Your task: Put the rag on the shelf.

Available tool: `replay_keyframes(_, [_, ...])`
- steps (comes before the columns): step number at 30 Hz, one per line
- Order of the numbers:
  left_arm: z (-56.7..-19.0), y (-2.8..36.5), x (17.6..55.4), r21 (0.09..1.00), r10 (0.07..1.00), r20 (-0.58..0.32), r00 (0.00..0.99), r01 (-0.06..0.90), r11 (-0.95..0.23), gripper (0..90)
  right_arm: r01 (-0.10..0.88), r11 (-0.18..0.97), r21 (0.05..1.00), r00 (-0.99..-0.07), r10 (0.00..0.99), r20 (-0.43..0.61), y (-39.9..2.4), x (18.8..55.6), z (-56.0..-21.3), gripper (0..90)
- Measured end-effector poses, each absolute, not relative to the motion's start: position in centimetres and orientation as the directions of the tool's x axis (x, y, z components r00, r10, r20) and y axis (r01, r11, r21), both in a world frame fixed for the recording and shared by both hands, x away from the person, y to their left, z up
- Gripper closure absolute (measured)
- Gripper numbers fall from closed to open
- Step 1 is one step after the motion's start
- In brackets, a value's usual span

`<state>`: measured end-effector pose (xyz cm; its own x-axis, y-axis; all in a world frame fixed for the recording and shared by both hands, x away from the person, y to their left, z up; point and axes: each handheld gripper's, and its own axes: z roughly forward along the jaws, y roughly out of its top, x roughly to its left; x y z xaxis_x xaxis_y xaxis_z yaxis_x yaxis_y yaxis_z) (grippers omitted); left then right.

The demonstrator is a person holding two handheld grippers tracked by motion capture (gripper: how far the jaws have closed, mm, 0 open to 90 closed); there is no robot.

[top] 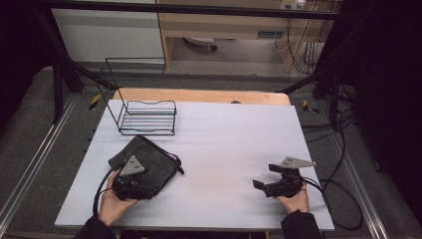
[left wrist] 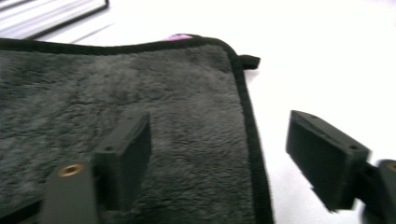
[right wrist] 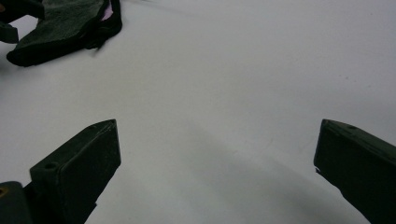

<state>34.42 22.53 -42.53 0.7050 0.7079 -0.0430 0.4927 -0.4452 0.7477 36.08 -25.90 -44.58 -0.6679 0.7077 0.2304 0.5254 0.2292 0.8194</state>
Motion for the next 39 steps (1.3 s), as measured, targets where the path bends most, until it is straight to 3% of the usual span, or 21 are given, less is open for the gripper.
replay_keyframes(5, [-42.9, 21.5, 33.9, 0.713, 0.698, -0.033, 0.716, 0.506, -0.485, 41.1, 0.520, 0.238, 0.820, -0.671, 0.709, 0.220, -25.6, 36.0, -44.5, 1.6])
replay_keyframes(19, [-43.9, 21.2, 34.2, 0.678, 0.744, -0.009, 0.668, 0.551, -0.487, 53.0, 0.508, 0.258, 0.822, -0.689, 0.694, 0.209, -23.8, 36.0, -43.9, 6.4])
replay_keyframes(25, [-43.8, 20.8, 34.2, 0.662, 0.767, 0.021, 0.642, 0.566, -0.492, 62.0, 0.476, 0.310, 0.823, -0.722, 0.672, 0.165, -20.2, 36.4, -43.2, 12.8])
replay_keyframes(38, [-43.7, 21.3, 34.7, 0.653, 0.783, -0.012, 0.622, 0.598, -0.465, 75.0, 0.438, 0.389, 0.810, -0.781, 0.612, 0.128, -12.3, 37.6, -42.9, 26.7])
replay_keyframes(39, [-43.7, 21.4, 34.8, 0.654, 0.783, -0.017, 0.622, 0.599, -0.462, 75.5, 0.435, 0.396, 0.809, -0.791, 0.598, 0.132, -10.6, 37.9, -42.9, 30.7])
